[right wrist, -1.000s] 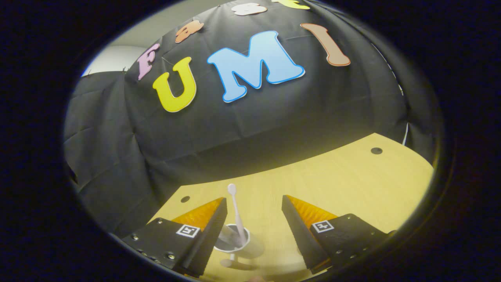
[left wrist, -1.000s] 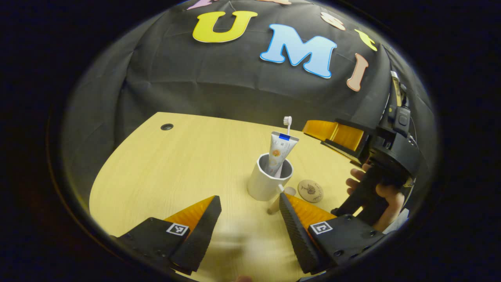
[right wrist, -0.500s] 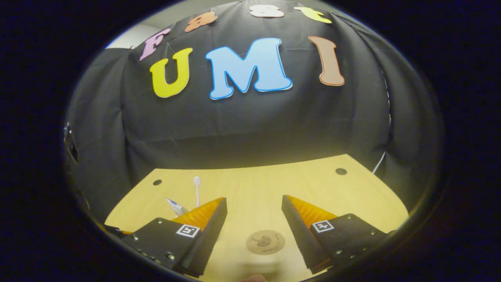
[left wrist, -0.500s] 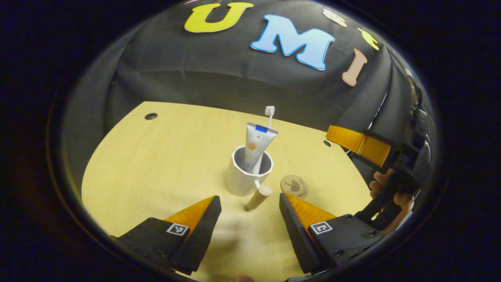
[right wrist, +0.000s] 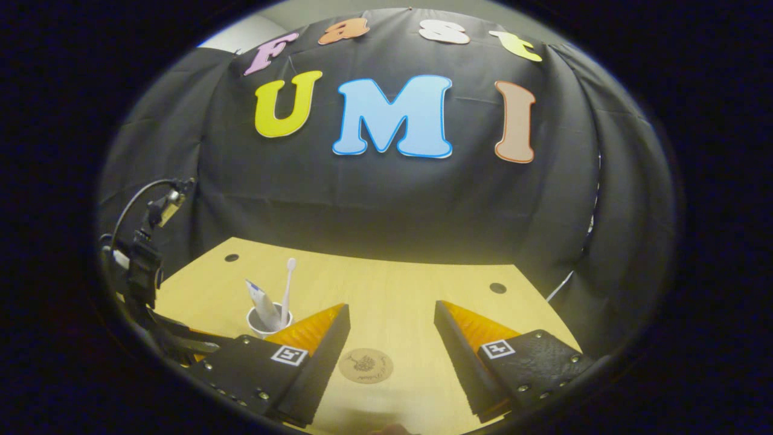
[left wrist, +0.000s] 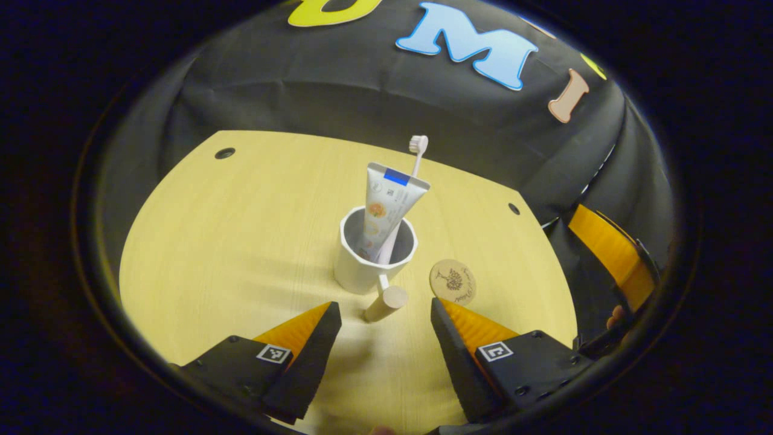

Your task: Put the toothbrush and toothpaste on the desktop into the cup, then pick up the cup and place it on the coaster on the desktop.

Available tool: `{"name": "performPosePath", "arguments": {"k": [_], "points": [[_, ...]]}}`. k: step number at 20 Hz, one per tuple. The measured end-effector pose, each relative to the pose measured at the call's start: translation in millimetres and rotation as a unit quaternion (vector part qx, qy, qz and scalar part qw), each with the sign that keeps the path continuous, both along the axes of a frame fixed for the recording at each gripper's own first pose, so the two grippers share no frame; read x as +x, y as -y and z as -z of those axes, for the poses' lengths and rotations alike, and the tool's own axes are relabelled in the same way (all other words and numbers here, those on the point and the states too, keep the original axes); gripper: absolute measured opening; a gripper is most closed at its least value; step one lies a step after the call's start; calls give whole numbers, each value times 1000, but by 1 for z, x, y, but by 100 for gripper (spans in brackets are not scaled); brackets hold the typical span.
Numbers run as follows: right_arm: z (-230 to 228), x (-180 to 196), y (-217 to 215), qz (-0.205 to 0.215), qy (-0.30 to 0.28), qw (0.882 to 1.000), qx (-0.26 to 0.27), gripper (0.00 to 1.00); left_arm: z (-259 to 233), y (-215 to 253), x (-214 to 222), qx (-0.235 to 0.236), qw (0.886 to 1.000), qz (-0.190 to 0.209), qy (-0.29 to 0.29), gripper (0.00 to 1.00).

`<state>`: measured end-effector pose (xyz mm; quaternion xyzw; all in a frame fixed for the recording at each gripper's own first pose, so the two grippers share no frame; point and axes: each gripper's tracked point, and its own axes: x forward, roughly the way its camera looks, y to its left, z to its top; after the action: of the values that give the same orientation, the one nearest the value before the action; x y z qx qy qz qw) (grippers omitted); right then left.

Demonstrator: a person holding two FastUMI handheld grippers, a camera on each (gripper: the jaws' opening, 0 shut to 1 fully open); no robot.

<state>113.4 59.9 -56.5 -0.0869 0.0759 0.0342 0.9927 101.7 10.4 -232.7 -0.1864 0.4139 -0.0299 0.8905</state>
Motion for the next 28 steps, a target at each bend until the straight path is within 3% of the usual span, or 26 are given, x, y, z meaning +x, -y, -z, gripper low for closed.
{"name": "performPosePath", "arguments": {"k": [5,7,12,17,19,20,23,24,28], "points": [[5,-11,15,0,-9,1000,-4,89,15,-2,24,18,999,2,-45,99],[8,-14,21,1,-14,1000,-1,89,22,-1,29,14,998,-3,-68,94],[22,-22,36,9,-35,999,0,89,40,-5,49,7,993,-13,-114,95],[33,-18,43,12,-55,998,9,89,61,-3,57,17,987,0,-163,95],[33,-16,43,11,-57,998,14,89,69,1,56,21,984,2,-178,87],[34,-14,44,10,-59,998,16,89,71,-3,57,26,983,1,-184,75],[36,-12,51,16,-64,998,16,89,76,3,55,17,981,-1,-195,62],[36,-10,52,17,-64,998,17,89,77,2,54,20,980,-2,-198,53],[35,-9,58,21,-64,997,25,89,78,2,55,34,979,1,-202,48]]}}
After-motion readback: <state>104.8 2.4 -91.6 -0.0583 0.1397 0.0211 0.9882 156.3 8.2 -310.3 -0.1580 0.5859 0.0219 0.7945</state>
